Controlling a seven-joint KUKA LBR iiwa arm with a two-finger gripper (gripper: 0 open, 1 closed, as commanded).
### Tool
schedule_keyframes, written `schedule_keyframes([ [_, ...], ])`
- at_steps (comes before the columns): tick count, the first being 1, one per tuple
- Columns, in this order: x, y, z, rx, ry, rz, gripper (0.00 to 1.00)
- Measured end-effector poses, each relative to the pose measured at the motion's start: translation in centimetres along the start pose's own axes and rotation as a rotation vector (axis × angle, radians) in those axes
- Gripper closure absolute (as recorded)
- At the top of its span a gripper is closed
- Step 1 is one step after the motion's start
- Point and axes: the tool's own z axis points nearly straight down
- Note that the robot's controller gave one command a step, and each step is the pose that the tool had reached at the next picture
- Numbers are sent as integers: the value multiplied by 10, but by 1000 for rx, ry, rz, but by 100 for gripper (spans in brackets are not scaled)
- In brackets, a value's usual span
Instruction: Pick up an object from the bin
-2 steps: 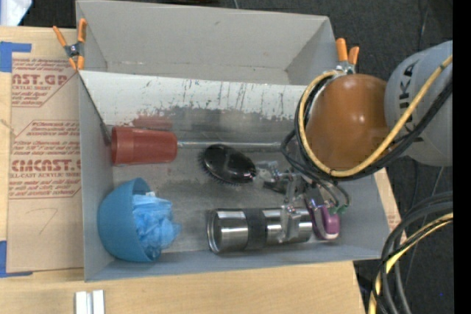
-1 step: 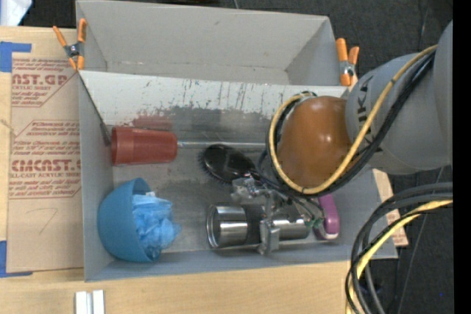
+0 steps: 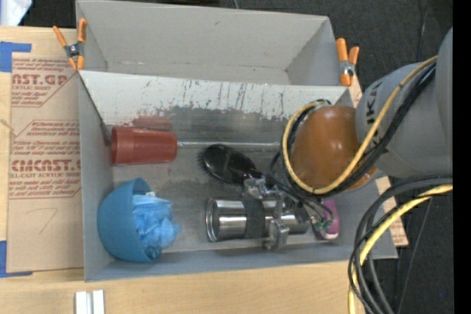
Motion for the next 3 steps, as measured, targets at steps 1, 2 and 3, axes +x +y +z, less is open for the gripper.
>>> schedule_keyframes([
  [1, -9, 39, 0, -6, 6, 18, 100],
  [2, -9, 39, 0, -6, 6, 18, 100],
  [3, -8, 39, -5, -6, 10, 18, 100],
])
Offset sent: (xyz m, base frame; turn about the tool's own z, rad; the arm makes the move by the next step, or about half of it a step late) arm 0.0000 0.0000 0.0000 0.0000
